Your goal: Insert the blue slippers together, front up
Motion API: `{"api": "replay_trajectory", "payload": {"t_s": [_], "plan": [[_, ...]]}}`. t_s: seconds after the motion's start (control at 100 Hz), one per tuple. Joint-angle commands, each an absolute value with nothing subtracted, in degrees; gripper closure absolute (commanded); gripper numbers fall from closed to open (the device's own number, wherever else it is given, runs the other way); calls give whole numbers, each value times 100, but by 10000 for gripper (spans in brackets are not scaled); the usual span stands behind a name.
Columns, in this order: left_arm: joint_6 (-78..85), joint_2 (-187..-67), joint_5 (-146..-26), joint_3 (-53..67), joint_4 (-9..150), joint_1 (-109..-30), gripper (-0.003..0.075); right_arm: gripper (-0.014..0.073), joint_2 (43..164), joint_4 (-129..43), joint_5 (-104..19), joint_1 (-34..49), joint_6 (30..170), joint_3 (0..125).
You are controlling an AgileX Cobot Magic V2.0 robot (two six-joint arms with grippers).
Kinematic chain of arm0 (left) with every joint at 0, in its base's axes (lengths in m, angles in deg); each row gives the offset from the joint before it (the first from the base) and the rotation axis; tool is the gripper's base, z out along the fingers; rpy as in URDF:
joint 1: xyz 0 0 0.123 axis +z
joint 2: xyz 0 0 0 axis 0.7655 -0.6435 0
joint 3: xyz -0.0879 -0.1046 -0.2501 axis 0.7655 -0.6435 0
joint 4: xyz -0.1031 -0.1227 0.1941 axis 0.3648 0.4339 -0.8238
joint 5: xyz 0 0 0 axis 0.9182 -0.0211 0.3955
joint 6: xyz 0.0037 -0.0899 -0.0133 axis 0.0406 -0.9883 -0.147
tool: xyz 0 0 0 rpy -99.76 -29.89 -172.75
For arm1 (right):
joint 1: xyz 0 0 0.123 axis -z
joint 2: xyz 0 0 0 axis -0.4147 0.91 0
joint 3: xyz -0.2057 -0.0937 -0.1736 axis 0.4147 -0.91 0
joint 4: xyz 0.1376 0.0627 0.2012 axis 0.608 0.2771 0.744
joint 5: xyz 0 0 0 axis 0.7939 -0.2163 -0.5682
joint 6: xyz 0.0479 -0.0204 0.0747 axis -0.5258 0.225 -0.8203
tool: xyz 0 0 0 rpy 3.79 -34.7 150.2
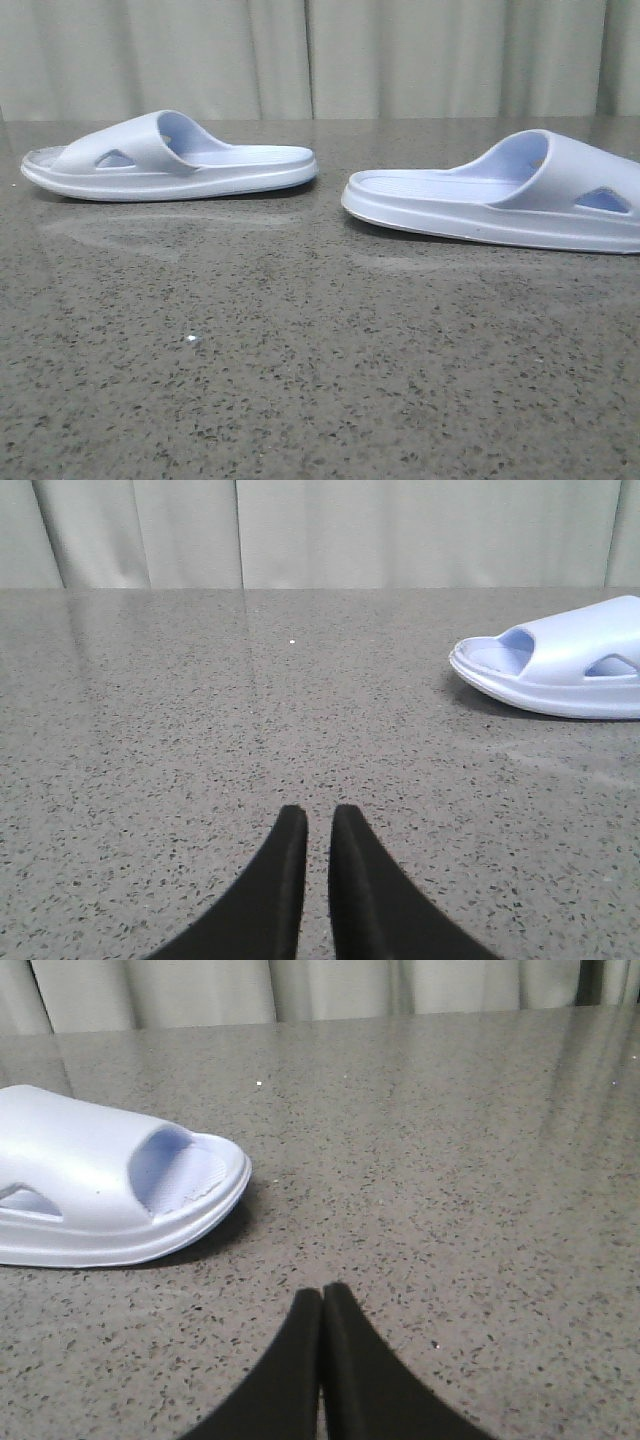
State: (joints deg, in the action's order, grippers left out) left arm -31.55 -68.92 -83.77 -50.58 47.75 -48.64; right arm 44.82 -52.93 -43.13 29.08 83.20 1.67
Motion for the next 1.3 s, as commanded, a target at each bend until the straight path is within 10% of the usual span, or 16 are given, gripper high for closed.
{"api": "replay_trajectory", "payload": {"t_s": [0.0,1.29], "plan": [[-3187,-6721,-7922,-5111,4809,-4844,705,672,4355,-5351,-3833,2910,8336,45],[-3187,-6721,-7696,-5111,5564,-4844,705,672,4355,-4849,-2981,2910,8336,45]]}}
